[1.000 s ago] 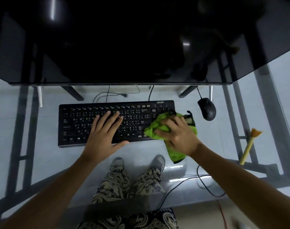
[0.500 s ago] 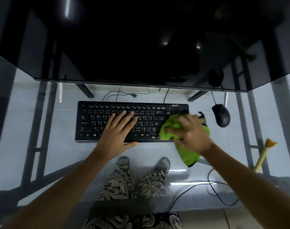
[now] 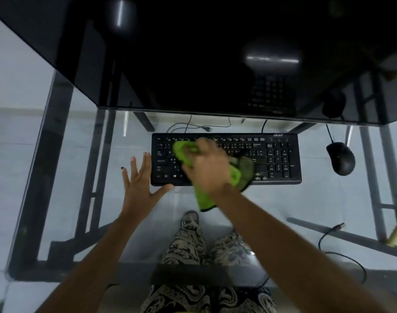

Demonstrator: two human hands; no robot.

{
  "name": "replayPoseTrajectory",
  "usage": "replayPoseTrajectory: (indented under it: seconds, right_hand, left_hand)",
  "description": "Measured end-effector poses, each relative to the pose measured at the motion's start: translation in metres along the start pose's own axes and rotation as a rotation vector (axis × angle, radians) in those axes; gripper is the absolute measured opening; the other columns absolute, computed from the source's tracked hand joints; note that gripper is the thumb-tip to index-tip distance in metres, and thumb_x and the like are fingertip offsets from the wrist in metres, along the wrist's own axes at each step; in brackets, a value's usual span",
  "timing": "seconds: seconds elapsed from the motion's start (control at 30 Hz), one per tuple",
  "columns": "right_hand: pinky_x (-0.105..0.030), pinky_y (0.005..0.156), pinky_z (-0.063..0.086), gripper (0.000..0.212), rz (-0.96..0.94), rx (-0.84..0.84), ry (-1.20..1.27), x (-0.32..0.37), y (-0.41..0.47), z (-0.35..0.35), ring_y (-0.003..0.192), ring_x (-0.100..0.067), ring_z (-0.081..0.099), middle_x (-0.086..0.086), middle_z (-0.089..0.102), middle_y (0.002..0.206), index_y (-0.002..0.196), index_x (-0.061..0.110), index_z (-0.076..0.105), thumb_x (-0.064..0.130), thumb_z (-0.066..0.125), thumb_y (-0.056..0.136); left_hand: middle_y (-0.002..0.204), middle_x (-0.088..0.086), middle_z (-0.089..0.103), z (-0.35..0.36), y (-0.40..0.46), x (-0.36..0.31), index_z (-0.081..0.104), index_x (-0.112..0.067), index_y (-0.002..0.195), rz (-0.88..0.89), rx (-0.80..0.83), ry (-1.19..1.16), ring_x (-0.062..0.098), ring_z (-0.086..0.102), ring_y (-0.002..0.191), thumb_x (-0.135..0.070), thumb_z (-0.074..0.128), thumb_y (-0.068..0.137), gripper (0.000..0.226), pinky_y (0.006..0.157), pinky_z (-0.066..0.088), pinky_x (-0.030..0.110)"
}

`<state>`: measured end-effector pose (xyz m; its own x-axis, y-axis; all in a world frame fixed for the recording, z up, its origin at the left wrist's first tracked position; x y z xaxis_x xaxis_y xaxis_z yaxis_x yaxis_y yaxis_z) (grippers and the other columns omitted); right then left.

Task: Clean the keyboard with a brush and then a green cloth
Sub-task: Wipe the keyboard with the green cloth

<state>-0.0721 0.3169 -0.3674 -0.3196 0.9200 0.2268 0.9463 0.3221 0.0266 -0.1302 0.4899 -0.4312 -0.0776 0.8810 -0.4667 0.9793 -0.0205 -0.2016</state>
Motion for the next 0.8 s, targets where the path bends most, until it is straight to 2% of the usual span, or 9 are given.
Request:
replayPoseTrajectory:
  seconds: [0.1,0.17,0.27,0.33,0.47,0.57,0.67,0.73,0.8]
  right_hand:
    - [-0.044,0.076,0.052,0.04,-0.103,0.014,0.04,0.04,0.007,0.006,0.097,-0.031,0.055,-0.011,0.056,0.109,0.112,0.019,0.066,0.036,0.07,0.076]
    - [-0.045,0.076,0.053,0.041,-0.141,0.02,0.018,0.022,0.005,-0.002,0.096,-0.031,0.056,-0.01,0.058,0.106,0.112,0.022,0.068,0.029,0.075,0.073]
    - [-0.044,0.073,0.054,0.043,0.048,-0.073,-0.008,-0.064,0.004,-0.02,0.087,-0.037,0.058,-0.013,0.061,0.099,0.109,0.021,0.071,0.021,0.081,0.067]
    - [-0.046,0.073,0.054,0.041,0.217,-0.093,-0.023,-0.112,-0.004,-0.028,0.087,-0.039,0.057,-0.017,0.06,0.1,0.111,0.017,0.071,0.023,0.079,0.071]
    - [-0.043,0.072,0.054,0.039,0.448,-0.164,-0.002,-0.096,-0.012,-0.022,0.086,-0.034,0.056,-0.015,0.061,0.101,0.113,0.017,0.07,0.029,0.074,0.077]
    - [-0.039,0.068,0.055,0.038,0.33,-0.159,0.046,-0.035,-0.001,-0.004,0.085,-0.031,0.057,-0.012,0.061,0.099,0.111,0.019,0.07,0.033,0.072,0.075]
    - [-0.041,0.071,0.054,0.04,0.031,-0.077,0.002,0.017,0.004,0.008,0.089,-0.031,0.056,-0.011,0.058,0.103,0.113,0.021,0.067,0.036,0.073,0.076]
    - [-0.04,0.072,0.053,0.045,-0.083,-0.051,-0.049,0.011,0.001,0.004,0.09,-0.03,0.057,-0.011,0.058,0.103,0.115,0.023,0.067,0.037,0.076,0.073]
    - [-0.039,0.069,0.052,0.048,-0.038,-0.068,-0.093,-0.029,-0.004,-0.005,0.087,-0.031,0.059,-0.011,0.06,0.1,0.114,0.024,0.068,0.036,0.079,0.069]
  left_hand:
    - [0.159,-0.007,0.007,-0.002,-0.002,0.001,0.001,-0.019,0.154,-0.016,-0.022,-0.062,0.024,-0.009,0.147,-0.086,0.026,0.074,0.107,0.115,-0.011,0.051]
    - [0.16,-0.001,0.013,-0.003,-0.003,0.002,0.002,-0.021,0.154,-0.028,-0.018,-0.094,0.022,-0.01,0.147,-0.085,0.029,0.074,0.106,0.115,-0.013,0.048]
    - [0.16,0.002,0.015,-0.005,0.001,0.004,0.001,-0.023,0.154,-0.042,-0.023,-0.134,0.023,-0.01,0.148,-0.081,0.035,0.075,0.104,0.114,-0.015,0.047]
    - [0.159,-0.001,0.016,-0.004,0.002,0.001,0.002,-0.022,0.154,-0.046,-0.034,-0.129,0.025,-0.01,0.148,-0.079,0.036,0.075,0.104,0.114,-0.016,0.047]
    - [0.158,-0.004,0.017,0.003,0.001,-0.003,0.002,-0.022,0.154,-0.024,-0.049,-0.115,0.027,-0.009,0.148,-0.078,0.037,0.076,0.103,0.114,-0.015,0.05]
    - [0.158,0.0,0.019,0.004,0.0,-0.002,0.002,-0.023,0.154,-0.025,-0.054,-0.127,0.027,-0.009,0.148,-0.08,0.036,0.075,0.103,0.114,-0.015,0.048]
    - [0.159,0.006,0.021,0.001,0.001,-0.002,0.001,-0.025,0.154,-0.025,-0.055,-0.131,0.023,-0.011,0.147,-0.079,0.037,0.074,0.103,0.113,-0.016,0.046]
    - [0.159,0.008,0.019,0.0,0.0,0.0,0.0,-0.026,0.153,-0.034,-0.048,-0.142,0.019,-0.013,0.146,-0.078,0.038,0.074,0.102,0.113,-0.016,0.045]
    - [0.16,0.008,0.017,0.001,-0.001,-0.001,-0.001,-0.027,0.153,-0.038,-0.04,-0.155,0.02,-0.013,0.146,-0.079,0.037,0.074,0.102,0.114,-0.017,0.045]
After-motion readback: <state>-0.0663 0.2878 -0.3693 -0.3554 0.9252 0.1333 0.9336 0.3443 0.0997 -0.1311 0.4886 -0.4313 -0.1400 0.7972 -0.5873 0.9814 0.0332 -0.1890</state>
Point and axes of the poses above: each hand's wrist, its own y-axis towards the middle knuckle, its own z-axis out of the palm, x = y × z, the point moved 6 cm from there along y, towards the middle knuckle
